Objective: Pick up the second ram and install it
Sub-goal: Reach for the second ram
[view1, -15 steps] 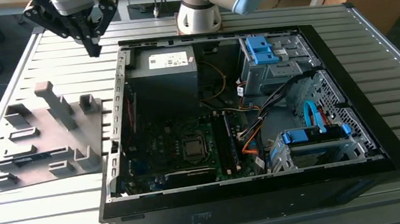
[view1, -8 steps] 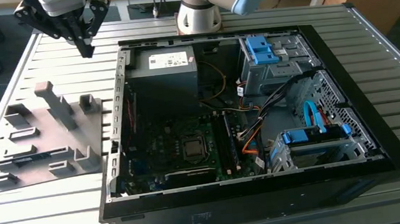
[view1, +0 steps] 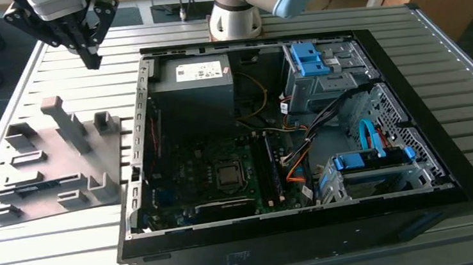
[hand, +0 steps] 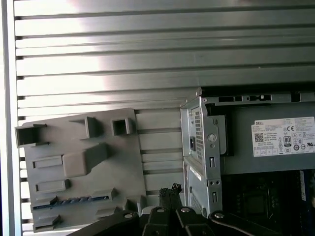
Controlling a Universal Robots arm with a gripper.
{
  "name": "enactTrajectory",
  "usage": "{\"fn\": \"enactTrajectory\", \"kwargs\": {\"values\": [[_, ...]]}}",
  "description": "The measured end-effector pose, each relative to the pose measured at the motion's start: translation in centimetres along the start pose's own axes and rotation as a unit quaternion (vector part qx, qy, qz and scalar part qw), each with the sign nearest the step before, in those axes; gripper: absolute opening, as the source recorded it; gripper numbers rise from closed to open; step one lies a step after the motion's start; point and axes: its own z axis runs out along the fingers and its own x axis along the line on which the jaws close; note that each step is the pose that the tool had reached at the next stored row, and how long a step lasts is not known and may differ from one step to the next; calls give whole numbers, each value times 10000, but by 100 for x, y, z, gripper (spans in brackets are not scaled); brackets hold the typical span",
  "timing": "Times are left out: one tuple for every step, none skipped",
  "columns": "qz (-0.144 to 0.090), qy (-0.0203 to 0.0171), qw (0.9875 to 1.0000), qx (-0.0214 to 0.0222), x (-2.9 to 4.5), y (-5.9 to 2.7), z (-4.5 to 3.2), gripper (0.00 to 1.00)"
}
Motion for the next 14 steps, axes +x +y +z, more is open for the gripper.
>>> {"fn": "enactTrajectory", "kwargs": {"values": [[0,0,10000,0,20,-2,0,10],[0,0,10000,0,39,-3,-1,10],[-1,0,10000,0,58,-5,-2,10],[-1,0,10000,0,72,-6,-2,10],[-1,0,10000,0,88,-7,-3,10],[-1,0,10000,0,110,-8,-3,10],[-1,0,10000,0,130,-10,-4,10],[-1,-1,10000,0,156,-12,-5,10],[0,-1,10000,0,181,-14,-6,10],[0,-2,10000,0,205,-16,-6,10],[0,-2,10000,0,230,-17,-7,10],[-1,-3,10000,0,254,-19,-7,10],[-1,-4,10000,-1,279,-21,-8,10],[-1,-4,10000,0,303,-23,-9,10]]}}
